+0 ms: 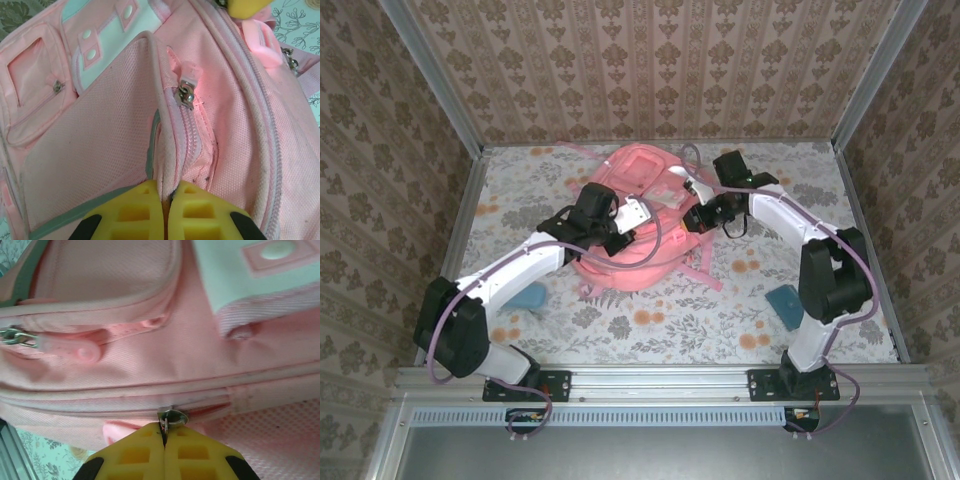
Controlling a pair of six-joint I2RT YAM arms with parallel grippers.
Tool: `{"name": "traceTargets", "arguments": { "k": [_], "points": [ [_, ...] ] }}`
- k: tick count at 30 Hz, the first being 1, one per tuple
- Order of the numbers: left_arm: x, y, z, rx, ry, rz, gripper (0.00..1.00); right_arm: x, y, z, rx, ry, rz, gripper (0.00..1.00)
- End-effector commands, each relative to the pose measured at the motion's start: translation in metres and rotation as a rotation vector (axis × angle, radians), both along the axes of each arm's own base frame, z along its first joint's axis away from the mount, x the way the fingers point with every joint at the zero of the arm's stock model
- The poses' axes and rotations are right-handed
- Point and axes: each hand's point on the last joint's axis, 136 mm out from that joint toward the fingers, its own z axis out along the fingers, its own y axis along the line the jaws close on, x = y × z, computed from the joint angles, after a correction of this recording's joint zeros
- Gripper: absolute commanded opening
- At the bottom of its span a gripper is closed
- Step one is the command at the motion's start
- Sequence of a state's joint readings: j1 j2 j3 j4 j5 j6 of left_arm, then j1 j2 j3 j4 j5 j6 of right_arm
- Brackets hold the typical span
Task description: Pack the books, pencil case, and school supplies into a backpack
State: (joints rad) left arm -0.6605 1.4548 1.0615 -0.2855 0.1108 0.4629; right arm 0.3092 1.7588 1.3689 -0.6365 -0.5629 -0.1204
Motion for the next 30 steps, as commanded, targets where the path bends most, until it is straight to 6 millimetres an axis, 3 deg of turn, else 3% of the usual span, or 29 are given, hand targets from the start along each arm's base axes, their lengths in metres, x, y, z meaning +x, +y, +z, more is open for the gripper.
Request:
{"name": "traceTargets", "arguments": {
  "k": [1,9,19,24,26,30],
  "points": [
    [0.025,-0.01,0.016,-0.046,-0.074,0.06,0.0,-0.03,0.024,0.026,0.063,0.014,0.034,0.0],
    [0.029,-0.013,0.022,-0.056,-0.101,0.071,0.0,-0.028,0.015,0.032,-0.008,-0.016,-0.017,0.0],
    [0.031,-0.035,0.038,-0.287,-0.032,0.138,0.0,-0.051,0.062,0.048,0.265,0.044,-0.037,0.0],
    [0.026,-0.055,0.041,-0.393,0.078,0.125,0.0,-0.047,0.05,0.051,0.298,0.045,-0.159,0.0],
    [0.026,-0.055,0.038,-0.377,0.112,0.138,0.15,-0.039,0.032,0.047,0.28,0.051,-0.251,0.0],
    [0.02,-0.043,0.036,-0.338,0.169,0.125,0.56,-0.023,-0.013,0.044,0.275,0.068,-0.427,0.0]
  ]
}}
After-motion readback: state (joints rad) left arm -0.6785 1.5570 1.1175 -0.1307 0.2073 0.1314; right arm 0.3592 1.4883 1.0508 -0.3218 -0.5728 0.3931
